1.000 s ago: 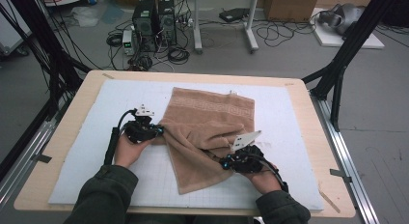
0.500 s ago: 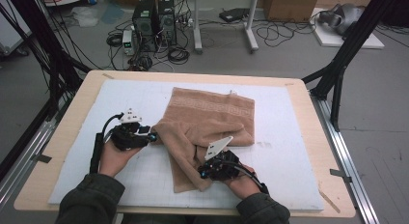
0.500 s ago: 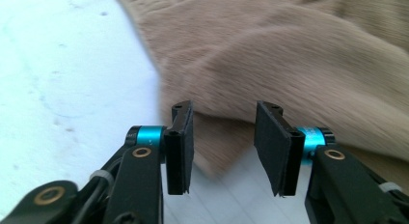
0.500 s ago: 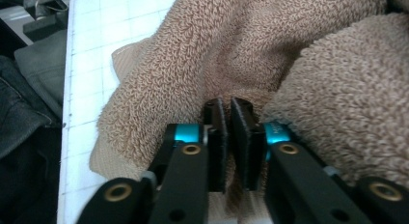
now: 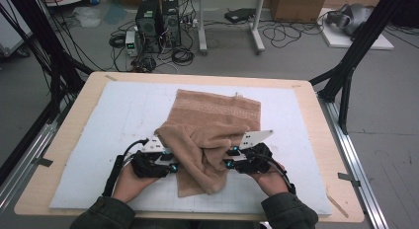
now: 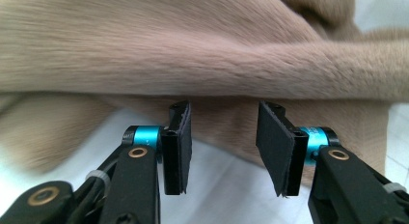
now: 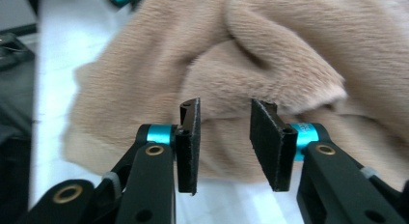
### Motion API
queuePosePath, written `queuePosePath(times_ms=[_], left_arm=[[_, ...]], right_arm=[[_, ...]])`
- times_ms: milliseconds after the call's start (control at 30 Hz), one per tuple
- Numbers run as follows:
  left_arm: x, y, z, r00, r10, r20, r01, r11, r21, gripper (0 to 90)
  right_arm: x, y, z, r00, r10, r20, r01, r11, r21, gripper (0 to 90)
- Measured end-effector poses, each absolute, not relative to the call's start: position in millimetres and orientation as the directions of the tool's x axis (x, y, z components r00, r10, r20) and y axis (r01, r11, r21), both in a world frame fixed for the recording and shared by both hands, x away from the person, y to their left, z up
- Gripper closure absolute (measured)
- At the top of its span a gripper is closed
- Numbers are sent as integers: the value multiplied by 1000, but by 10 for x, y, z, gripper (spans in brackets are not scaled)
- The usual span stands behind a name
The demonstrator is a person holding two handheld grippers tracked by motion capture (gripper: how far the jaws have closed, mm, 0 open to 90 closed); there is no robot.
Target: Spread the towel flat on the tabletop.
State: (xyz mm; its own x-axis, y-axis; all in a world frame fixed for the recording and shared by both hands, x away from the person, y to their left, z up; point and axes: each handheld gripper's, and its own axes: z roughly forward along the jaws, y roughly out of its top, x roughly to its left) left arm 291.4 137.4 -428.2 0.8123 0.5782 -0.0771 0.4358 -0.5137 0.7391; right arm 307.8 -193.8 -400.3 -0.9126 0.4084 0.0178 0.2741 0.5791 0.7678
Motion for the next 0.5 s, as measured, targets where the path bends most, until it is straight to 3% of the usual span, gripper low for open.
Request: queuePosePath(times_ms=[100,200,267,367,400,500], left_arm=[[2933,1209,-4353,831,553,-64,427,-559,710,555],[2912,1099,-4373,836,549,4,388,-596,703,579],[2902,1087,-4369,842,539,7,380,-603,702,652],[2870,1062,-4369,853,521,15,361,-612,703,814],[2868,1062,-4368,854,521,13,362,-612,703,835],[2886,1109,-4356,850,527,-16,384,-599,703,857]], right_arm=[[3176,-1938,-4051,-903,428,29,296,572,765,578],[3245,-1869,-4122,-904,426,39,310,590,746,586],[3274,-1827,-4182,-909,415,45,315,610,727,627],[3299,-1828,-4280,-905,419,72,342,617,709,776],[3297,-1840,-4302,-907,412,88,348,617,706,833],[3275,-1890,-4315,-906,408,113,360,602,713,862]])
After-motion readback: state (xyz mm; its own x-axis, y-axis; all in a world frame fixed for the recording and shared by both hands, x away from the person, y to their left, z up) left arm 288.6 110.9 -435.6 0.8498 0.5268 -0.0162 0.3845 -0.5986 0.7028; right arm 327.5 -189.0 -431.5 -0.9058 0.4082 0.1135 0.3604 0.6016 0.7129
